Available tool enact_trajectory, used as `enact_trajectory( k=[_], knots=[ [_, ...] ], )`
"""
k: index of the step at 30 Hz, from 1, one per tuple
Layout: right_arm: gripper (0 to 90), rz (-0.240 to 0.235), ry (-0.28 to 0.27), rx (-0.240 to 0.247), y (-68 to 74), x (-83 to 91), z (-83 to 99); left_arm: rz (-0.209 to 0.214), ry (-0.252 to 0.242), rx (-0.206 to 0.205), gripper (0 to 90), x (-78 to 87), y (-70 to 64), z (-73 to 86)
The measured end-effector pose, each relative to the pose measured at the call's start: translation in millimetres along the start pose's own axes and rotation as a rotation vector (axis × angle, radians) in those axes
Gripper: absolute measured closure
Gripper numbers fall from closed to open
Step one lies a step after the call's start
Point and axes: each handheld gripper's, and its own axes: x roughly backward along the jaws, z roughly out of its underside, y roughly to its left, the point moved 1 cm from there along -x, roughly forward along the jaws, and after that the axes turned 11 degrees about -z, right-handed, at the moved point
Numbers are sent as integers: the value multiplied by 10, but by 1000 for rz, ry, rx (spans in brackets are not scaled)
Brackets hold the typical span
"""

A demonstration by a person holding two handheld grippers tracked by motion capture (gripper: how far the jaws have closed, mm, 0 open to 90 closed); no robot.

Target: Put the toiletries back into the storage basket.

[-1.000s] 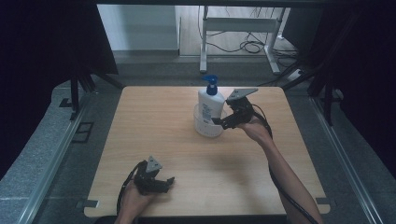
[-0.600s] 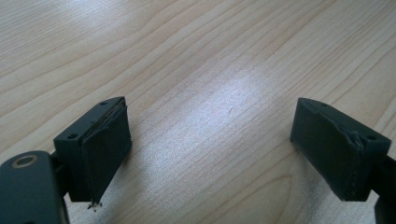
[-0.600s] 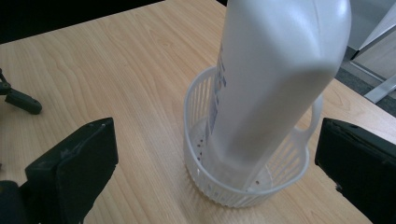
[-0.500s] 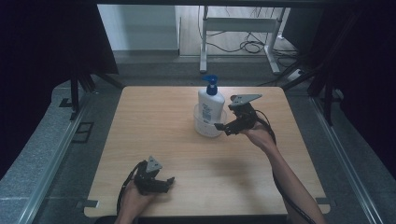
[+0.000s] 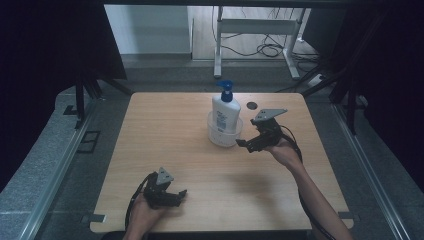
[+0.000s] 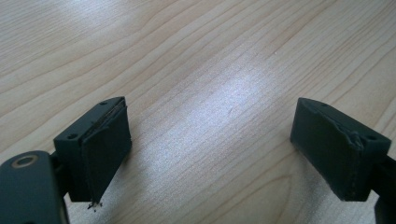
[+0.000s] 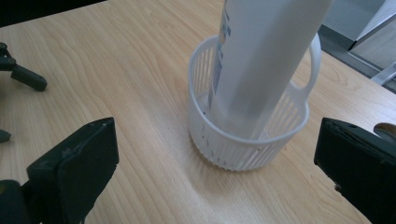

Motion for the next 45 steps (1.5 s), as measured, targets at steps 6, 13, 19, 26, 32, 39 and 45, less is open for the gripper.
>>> enact_trajectory(
  k=[6,13,19,26,32,39,45],
  knots=[
    [0,1,2,-8,17,46,83,0,0,1,117,-1,-1,0],
    [0,3,11,-16,38,104,182,0,0,1,117,0,-2,0],
    [1,4,14,-22,76,155,271,-1,0,1,116,0,-2,0],
    [2,3,22,-26,121,198,417,-1,1,5,116,0,-4,0],
    [2,2,30,-28,152,234,549,-1,1,6,116,0,-5,0],
    [2,7,37,-39,195,281,707,-1,1,7,117,0,-6,0],
    [2,13,51,-55,229,289,859,-1,1,7,117,0,-7,0]
  ],
)
